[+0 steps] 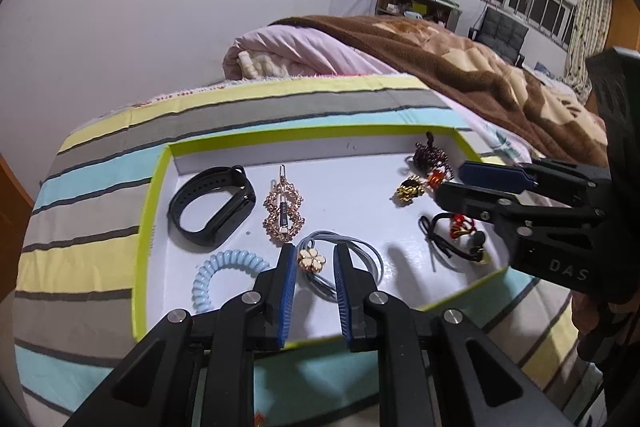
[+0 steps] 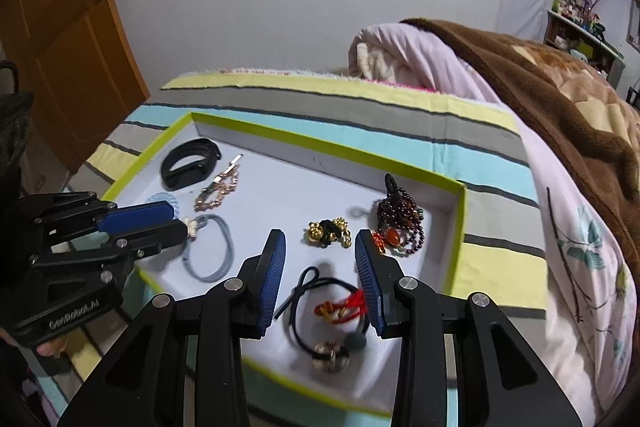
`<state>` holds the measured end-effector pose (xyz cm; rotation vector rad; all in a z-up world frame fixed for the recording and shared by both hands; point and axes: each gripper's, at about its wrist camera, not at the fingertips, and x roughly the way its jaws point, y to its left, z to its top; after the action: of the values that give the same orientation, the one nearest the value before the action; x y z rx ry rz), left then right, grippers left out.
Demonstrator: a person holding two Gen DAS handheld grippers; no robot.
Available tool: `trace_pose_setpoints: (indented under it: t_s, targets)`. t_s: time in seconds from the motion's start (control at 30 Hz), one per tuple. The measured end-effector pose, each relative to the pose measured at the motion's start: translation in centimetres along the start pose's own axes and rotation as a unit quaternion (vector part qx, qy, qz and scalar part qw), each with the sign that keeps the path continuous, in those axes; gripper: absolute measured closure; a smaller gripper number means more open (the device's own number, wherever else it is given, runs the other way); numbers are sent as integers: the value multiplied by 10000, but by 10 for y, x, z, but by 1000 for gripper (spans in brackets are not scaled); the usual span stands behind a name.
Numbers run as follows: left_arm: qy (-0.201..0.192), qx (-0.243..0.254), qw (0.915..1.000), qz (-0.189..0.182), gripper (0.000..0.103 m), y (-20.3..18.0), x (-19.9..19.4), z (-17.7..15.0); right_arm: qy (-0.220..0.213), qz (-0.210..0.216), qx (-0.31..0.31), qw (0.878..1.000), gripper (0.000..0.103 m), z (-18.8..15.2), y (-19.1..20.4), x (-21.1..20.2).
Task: Organize jewelry
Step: 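Carry the gray hair tie and gold charm into the green box and open both grippers, then withdraw both tools from the box toward the last two items, then grasp the red cord bracelet with the left gripper while the right grasps the purple coiled hair tie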
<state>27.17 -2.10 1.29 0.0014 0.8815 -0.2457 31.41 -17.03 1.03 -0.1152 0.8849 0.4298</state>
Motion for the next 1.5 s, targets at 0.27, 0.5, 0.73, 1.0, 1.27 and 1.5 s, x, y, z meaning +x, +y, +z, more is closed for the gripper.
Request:
trace_pose_setpoints:
  t_s: [0.27, 0.5, 0.73, 1.0, 1.27, 1.5]
  targets:
    - [-366, -80, 9993, 14, 85, -4, -50, -21, -349, -10, 135, 9993, 66, -30, 3, -57]
    - [-629, -109, 9979, 113, 85, -12, -92, -61, -431, 76, 328, 9985, 66, -72, 12, -94]
    - [-700, -212, 9972, 182, 85, -19, -122, -106, -514, 73, 435, 9977, 66, -108, 25, -119]
    - [-723, -350, 9965, 239, 85, -20, -143, -144, -565, 154, 518, 9969, 66, -139, 35, -137]
    - [-720, -424, 9961, 298, 85, -16, -153, -162, -568, 179, 649, 9961, 66, -154, 36, -145]
    - [-699, -490, 9958, 334, 85, -12, -152, -161, -515, 180, 652, 9964, 66, -157, 37, -143]
